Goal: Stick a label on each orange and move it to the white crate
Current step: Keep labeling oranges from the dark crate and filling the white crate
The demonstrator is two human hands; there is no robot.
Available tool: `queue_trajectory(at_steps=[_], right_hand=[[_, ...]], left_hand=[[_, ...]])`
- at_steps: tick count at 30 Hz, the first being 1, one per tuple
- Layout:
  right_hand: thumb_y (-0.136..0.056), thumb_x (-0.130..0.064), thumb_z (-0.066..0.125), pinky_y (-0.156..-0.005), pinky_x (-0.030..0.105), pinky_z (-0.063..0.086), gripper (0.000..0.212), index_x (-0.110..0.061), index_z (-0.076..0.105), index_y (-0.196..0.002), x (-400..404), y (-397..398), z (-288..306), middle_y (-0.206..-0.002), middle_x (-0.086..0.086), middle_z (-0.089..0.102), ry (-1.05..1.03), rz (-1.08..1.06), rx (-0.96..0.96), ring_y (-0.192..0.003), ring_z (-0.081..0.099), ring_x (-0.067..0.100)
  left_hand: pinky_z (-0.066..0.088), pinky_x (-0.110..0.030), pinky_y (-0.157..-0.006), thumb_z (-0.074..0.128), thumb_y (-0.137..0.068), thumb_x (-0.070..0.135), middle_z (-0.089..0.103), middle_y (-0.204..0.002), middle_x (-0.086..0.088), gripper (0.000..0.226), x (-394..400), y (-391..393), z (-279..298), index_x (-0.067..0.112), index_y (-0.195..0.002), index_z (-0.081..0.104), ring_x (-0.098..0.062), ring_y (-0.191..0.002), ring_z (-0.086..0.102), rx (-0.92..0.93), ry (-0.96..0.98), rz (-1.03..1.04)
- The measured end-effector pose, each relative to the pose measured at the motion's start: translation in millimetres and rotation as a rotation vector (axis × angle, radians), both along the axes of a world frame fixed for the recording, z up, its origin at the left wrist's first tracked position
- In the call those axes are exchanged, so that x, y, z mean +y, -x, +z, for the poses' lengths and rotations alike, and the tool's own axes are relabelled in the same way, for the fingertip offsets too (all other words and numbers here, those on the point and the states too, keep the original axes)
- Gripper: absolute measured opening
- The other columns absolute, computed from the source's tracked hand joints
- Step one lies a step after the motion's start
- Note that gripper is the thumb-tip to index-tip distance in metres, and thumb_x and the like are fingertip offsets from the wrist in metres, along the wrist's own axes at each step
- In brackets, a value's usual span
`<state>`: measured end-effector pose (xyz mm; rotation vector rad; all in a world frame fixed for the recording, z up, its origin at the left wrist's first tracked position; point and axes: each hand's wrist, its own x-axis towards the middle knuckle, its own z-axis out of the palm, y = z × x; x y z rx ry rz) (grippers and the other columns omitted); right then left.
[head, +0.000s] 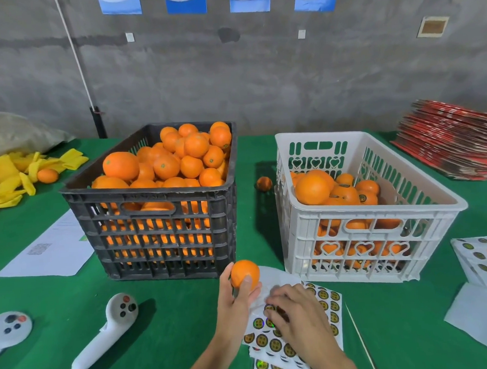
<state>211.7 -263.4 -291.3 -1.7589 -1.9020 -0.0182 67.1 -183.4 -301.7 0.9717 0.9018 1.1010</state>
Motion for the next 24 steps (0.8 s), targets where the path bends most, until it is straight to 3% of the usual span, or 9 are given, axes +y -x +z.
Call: queue_trajectory(at_steps=[3,5,7,10,12,16,21,24], right_hand=[[-0.090,-0.037,0.073,-0.084,0.025,0.046,0.012,-0.033,0.077,-0.100,-1.0,2.4,3.6,-0.106,-0.021,0.066,-0.118,0.051,-0.116,-0.089,0.057,0.008],[-0.093,-0.034,0.070,-0.089,0.025,0.045,0.009,-0.033,0.076,-0.100,-2.8,3.5,3.5,-0.109,-0.024,0.067,-0.173,0.096,-0.075,-0.096,0.059,0.004],[-0.098,-0.036,0.067,-0.096,0.027,0.043,0.007,-0.038,0.074,-0.101,-5.3,8.0,9.1,-0.114,-0.026,0.067,-0.155,0.097,0.231,-0.107,0.061,0.001],[-0.098,-0.042,0.064,-0.102,0.035,0.046,0.012,-0.043,0.076,-0.101,2.0,16.6,31.3,-0.122,-0.020,0.068,-0.127,0.008,0.763,-0.120,0.060,0.009],[-0.097,-0.038,0.066,-0.104,0.034,0.046,0.013,-0.040,0.078,-0.101,11.7,18.4,50.3,-0.126,-0.017,0.067,-0.169,-0.026,0.910,-0.125,0.059,0.008],[-0.097,-0.030,0.068,-0.092,0.015,0.051,0.015,-0.036,0.079,-0.104,29.3,22.9,83.7,-0.129,-0.022,0.063,-0.235,-0.012,0.909,-0.126,0.057,0.003],[-0.096,-0.025,0.071,-0.097,0.025,0.053,0.018,-0.033,0.079,-0.110,38.1,25.6,111.5,-0.133,-0.022,0.060,-0.325,-0.011,0.878,-0.127,0.056,0.003],[-0.097,-0.027,0.069,-0.099,0.031,0.054,0.019,-0.035,0.077,-0.113,39.2,26.2,128.3,-0.137,-0.024,0.057,-0.316,0.036,0.911,-0.130,0.054,0.003]], left_hand=[[0.054,-0.039,-0.100,0.064,-0.099,0.025,0.055,-0.139,-0.011,0.060,0.9,-0.6,1.1,0.027,-0.152,0.037,-0.031,-0.107,0.075,-0.008,0.012,-0.003],[0.058,-0.036,-0.097,0.063,-0.100,0.025,0.055,-0.139,-0.011,0.058,1.6,0.1,0.9,0.027,-0.151,0.037,-0.030,-0.106,0.075,0.000,0.010,-0.006],[0.059,-0.037,-0.098,0.061,-0.102,0.025,0.054,-0.140,-0.011,0.055,2.0,0.9,0.9,0.027,-0.151,0.037,-0.029,-0.109,0.074,0.025,-0.016,-0.008],[0.058,-0.040,-0.101,0.063,-0.101,0.020,0.053,-0.143,-0.010,0.048,1.7,2.0,7.1,0.028,-0.145,0.044,-0.024,-0.119,0.069,0.047,-0.063,-0.001],[0.059,-0.034,-0.096,0.066,-0.099,0.022,0.054,-0.144,-0.007,0.047,-1.7,2.7,18.5,0.029,-0.142,0.048,-0.022,-0.122,0.067,0.021,-0.085,-0.039],[0.057,-0.046,-0.102,0.074,-0.094,0.035,0.060,-0.142,-0.009,0.057,-7.7,1.1,54.0,0.025,-0.145,0.051,-0.028,-0.127,0.065,-0.087,-0.131,-0.116],[0.060,-0.044,-0.088,0.076,-0.089,0.044,0.067,-0.133,-0.009,0.058,-8.6,-7.3,97.7,0.023,-0.139,0.056,-0.032,-0.118,0.069,-0.158,-0.195,-0.094],[0.059,-0.047,-0.091,0.078,-0.086,0.047,0.065,-0.131,-0.011,0.056,-1.2,-9.2,116.2,0.029,-0.135,0.058,-0.031,-0.118,0.070,-0.113,-0.282,-0.053]])
